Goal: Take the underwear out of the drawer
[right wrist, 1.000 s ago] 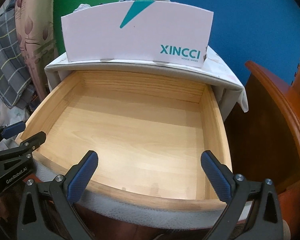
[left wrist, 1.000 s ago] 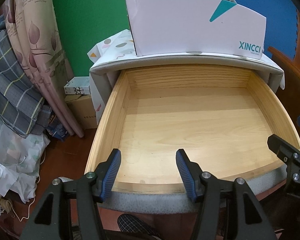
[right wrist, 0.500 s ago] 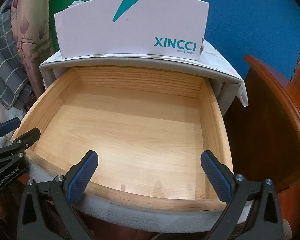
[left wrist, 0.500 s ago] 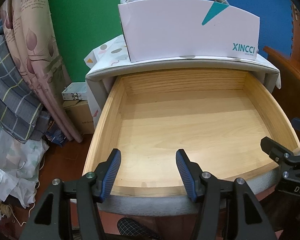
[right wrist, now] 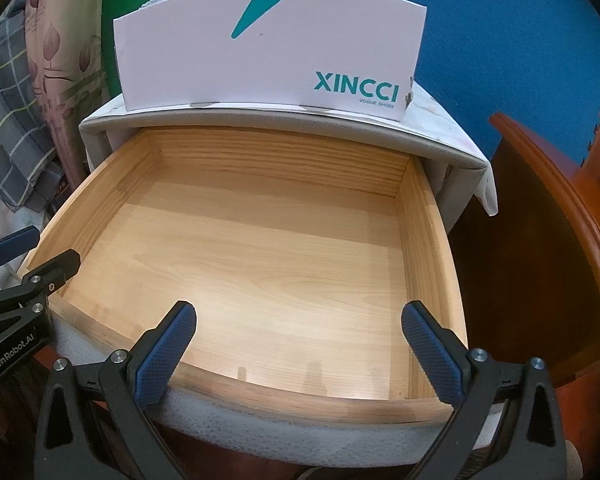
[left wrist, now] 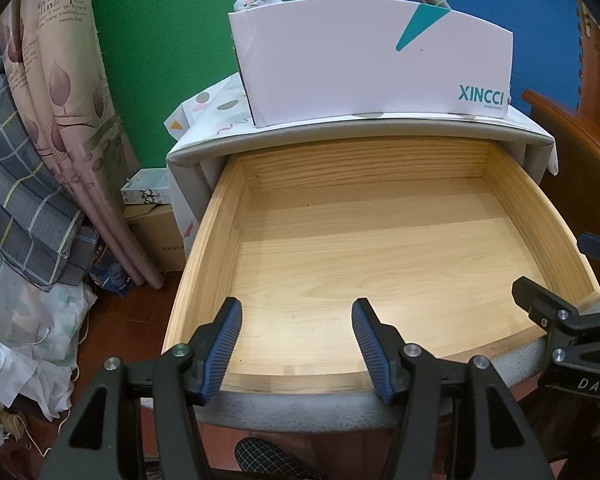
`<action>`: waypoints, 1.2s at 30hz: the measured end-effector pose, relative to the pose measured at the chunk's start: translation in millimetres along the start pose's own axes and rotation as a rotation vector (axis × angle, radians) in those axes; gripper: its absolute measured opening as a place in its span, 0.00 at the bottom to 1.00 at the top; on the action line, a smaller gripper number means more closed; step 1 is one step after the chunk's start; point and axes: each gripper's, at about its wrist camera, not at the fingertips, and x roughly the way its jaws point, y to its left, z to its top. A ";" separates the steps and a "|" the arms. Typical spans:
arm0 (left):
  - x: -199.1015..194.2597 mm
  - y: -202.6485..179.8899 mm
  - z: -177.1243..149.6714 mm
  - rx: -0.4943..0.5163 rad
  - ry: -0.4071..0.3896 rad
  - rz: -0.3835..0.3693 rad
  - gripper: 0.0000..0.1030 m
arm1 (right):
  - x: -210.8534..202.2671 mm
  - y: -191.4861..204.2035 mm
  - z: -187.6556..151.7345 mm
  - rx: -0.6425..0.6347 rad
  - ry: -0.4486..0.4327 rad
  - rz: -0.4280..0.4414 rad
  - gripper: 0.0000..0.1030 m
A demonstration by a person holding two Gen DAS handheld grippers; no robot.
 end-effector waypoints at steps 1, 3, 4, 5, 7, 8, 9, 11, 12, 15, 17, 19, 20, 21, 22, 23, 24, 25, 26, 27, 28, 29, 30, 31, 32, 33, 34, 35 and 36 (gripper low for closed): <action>-0.1 0.0 -0.1 0.001 0.000 0.000 0.57 | 0.0 0.4 0.0 -0.001 0.000 -0.003 0.99; 0.4 -0.5 0.0 0.004 0.003 -0.004 0.57 | 0.1 1.4 -0.1 -0.001 0.001 -0.002 0.99; 0.7 -0.3 0.0 0.006 0.003 -0.005 0.57 | 0.3 1.8 -0.3 -0.002 0.002 -0.002 0.99; 0.7 -0.6 -0.1 0.007 0.003 -0.008 0.57 | 0.3 2.2 -0.4 -0.003 0.002 -0.004 0.99; 1.1 -1.8 -0.2 0.012 0.004 -0.011 0.57 | 0.7 2.4 -0.5 -0.003 0.004 -0.004 0.99; 1.1 -2.2 -0.4 0.014 0.004 -0.012 0.57 | 0.5 2.2 -0.4 -0.003 0.004 -0.006 0.99; 1.5 -2.6 -0.4 0.017 0.005 -0.011 0.57 | 0.7 2.1 -0.4 -0.004 0.006 -0.007 0.99; 1.6 -3.2 -0.4 0.016 0.004 -0.011 0.57 | 1.2 1.3 -0.6 -0.002 0.008 -0.004 0.99; 1.7 -3.3 -0.5 0.015 0.004 -0.010 0.57 | 1.0 1.3 -0.6 -0.001 0.008 -0.005 0.99; 1.5 -3.6 -0.7 0.016 0.004 -0.010 0.57 | 1.4 0.1 -0.8 0.003 0.009 -0.001 0.99; 1.5 -3.5 -0.8 0.017 0.004 -0.010 0.57 | 1.9 0.2 -1.0 0.002 0.011 0.000 0.99; 1.6 -3.7 -0.7 0.018 0.002 -0.011 0.57 | 2.0 -0.2 -0.8 0.000 0.013 -0.001 0.99; 1.7 -3.9 -0.7 0.018 0.001 -0.012 0.57 | 1.6 -0.6 -0.9 0.000 0.012 0.000 0.99; 1.6 -4.1 -0.9 0.020 0.000 -0.013 0.57 | 1.2 -0.9 -0.9 0.002 0.010 0.000 0.99; 1.3 -3.8 -1.1 0.020 -0.001 -0.012 0.57 | 1.5 -1.2 -1.0 0.002 0.010 0.000 0.99; 1.3 -3.7 -1.2 0.021 -0.005 -0.009 0.57 | 2.0 -1.4 -1.2 0.001 0.011 0.000 0.99; 0.8 -3.4 -1.2 0.020 -0.007 -0.010 0.57 | 2.2 -1.4 -1.3 0.000 0.012 0.000 0.99; 0.6 -3.2 -1.3 0.020 -0.008 -0.015 0.57 | 2.0 -1.4 -1.4 0.000 0.011 0.000 0.99; 0.1 -3.4 -1.6 0.021 -0.011 -0.016 0.57 | 2.5 -1.2 -1.4 0.000 0.012 0.000 0.99; -0.8 -3.3 -1.6 0.022 -0.016 -0.015 0.57 | 2.7 -1.0 -1.5 -0.001 0.013 0.000 0.99; -1.6 -3.0 -1.5 0.022 -0.020 -0.016 0.57 | 2.9 -1.1 -1.4 -0.001 0.013 0.000 0.99; -1.9 -3.2 -1.3 0.022 -0.020 -0.017 0.57 | 2.9 -1.0 -1.2 -0.001 0.013 0.000 0.99; -1.9 -3.0 -1.4 0.022 -0.020 -0.017 0.57 | 3.0 -1.0 -1.4 -0.001 0.013 0.000 0.99; -2.1 -3.0 -1.4 0.021 -0.021 -0.017 0.57 | 2.6 -1.0 -1.1 0.000 0.013 0.000 0.99; -2.0 -2.9 -1.5 0.020 -0.020 -0.017 0.57 | 2.8 -1.0 -1.1 -0.001 0.013 0.000 0.99; -1.5 -2.4 -1.5 0.016 -0.018 -0.014 0.57 | 2.9 -0.9 -1.2 -0.001 0.013 0.000 0.99; -1.6 -2.4 -1.4 0.013 -0.017 -0.014 0.57 | 2.9 -1.0 -1.3 -0.001 0.013 0.000 0.99; -2.1 -2.3 -1.1 0.012 -0.017 -0.015 0.57 | 2.9 -0.9 -1.1 -0.001 0.013 0.000 0.99; -1.9 -2.3 -1.3 0.011 -0.016 -0.014 0.57 | 3.0 -0.8 -1.2 -0.001 0.013 0.000 0.99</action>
